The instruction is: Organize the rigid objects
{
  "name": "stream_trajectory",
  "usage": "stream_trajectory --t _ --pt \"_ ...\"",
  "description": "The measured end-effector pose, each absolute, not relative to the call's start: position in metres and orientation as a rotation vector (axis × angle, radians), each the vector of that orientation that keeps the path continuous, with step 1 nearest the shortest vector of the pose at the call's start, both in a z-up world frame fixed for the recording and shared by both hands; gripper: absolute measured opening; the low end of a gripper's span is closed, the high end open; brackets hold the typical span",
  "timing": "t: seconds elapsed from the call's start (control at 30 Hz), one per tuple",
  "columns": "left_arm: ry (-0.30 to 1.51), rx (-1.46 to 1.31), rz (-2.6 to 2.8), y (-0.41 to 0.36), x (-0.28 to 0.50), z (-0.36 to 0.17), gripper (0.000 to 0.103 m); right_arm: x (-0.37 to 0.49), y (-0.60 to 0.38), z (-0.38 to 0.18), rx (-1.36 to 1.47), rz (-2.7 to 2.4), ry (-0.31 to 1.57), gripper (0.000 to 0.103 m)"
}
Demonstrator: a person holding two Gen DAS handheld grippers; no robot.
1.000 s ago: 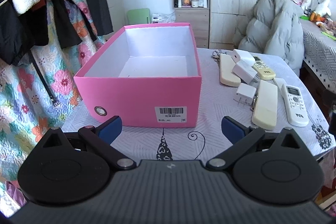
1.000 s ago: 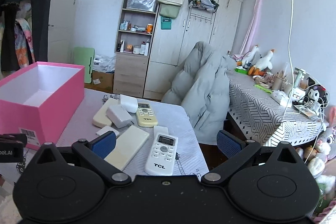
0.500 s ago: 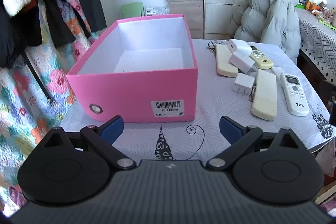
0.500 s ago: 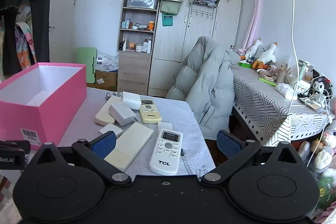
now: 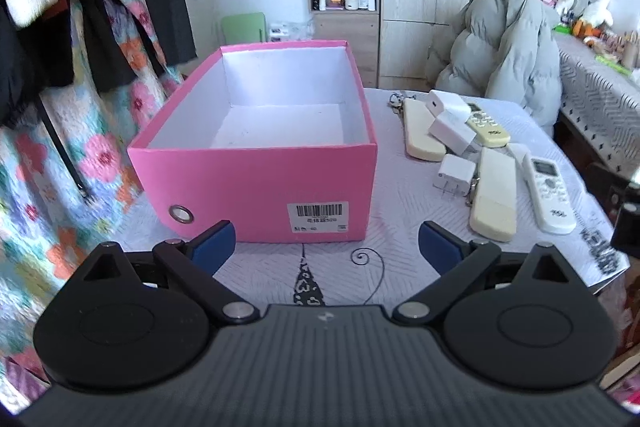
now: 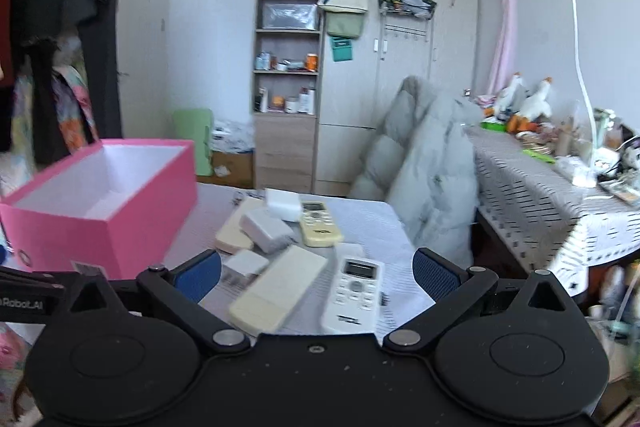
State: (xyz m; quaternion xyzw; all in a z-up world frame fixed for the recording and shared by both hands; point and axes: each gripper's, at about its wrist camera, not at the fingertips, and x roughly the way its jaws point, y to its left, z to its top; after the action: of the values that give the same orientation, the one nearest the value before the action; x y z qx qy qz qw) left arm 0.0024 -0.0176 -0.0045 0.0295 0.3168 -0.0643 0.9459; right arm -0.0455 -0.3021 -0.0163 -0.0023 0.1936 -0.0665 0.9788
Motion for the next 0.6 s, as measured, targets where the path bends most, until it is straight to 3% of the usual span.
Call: stream_trajectory --t 0.6 --pt "0.623 0.11 -0.15 0.014 0.038 0.017 0.099 -0.005 -0.328 -0.009 0.144 0.016 0.532 0.101"
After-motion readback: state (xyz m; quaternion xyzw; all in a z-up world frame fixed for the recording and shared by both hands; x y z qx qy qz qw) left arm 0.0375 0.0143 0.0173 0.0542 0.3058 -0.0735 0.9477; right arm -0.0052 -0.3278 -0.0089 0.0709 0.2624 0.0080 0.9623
